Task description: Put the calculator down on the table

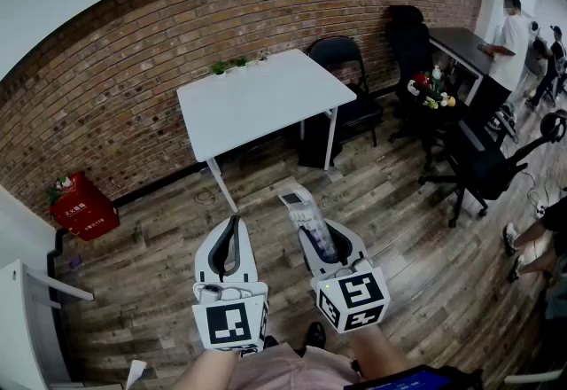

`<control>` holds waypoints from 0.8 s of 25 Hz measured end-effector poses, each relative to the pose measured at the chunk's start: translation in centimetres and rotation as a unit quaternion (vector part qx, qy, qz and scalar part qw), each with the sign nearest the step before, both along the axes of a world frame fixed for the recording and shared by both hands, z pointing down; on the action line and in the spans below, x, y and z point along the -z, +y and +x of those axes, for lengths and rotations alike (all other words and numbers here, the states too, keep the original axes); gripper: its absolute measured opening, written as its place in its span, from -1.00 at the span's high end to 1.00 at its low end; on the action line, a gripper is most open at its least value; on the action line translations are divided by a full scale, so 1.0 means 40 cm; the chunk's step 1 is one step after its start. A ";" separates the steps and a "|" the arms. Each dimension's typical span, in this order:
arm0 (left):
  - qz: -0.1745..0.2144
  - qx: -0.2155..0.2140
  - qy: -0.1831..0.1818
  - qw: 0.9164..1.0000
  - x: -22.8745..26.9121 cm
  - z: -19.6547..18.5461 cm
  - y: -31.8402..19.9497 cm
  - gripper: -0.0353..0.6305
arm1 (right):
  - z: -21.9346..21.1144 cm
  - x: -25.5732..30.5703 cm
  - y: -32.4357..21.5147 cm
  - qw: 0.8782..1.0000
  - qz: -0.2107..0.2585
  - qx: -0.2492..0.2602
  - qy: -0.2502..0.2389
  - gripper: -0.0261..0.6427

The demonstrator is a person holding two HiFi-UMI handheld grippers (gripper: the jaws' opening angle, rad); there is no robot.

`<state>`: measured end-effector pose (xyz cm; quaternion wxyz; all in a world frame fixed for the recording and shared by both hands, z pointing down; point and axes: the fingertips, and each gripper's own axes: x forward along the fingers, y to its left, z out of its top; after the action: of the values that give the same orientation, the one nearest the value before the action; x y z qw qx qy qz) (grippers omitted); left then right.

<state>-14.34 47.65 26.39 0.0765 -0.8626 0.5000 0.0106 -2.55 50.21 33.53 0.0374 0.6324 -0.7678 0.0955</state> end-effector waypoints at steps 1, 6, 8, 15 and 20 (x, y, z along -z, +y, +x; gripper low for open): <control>0.000 0.000 0.000 1.000 0.000 0.005 0.000 0.86 | 0.005 0.000 0.000 1.000 0.000 0.000 0.000 0.52; -0.001 0.001 -0.005 1.000 -0.007 0.035 0.000 0.86 | 0.033 -0.007 0.000 1.000 -0.002 0.001 0.001 0.52; -0.005 0.002 -0.007 1.000 -0.009 0.048 -0.001 0.86 | 0.046 -0.011 0.000 1.000 -0.003 0.000 -0.003 0.52; -0.013 0.010 -0.017 1.000 -0.029 0.127 0.008 0.86 | 0.128 -0.013 0.007 1.000 0.000 0.008 -0.025 0.52; -0.018 0.011 -0.006 1.000 -0.049 0.185 0.010 0.86 | 0.180 -0.028 -0.007 0.999 -0.005 0.017 -0.028 0.51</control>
<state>-6.95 48.04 28.36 0.0637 -0.8582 0.5093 -0.0043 4.66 49.93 34.67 0.0210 0.6159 -0.7790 0.1161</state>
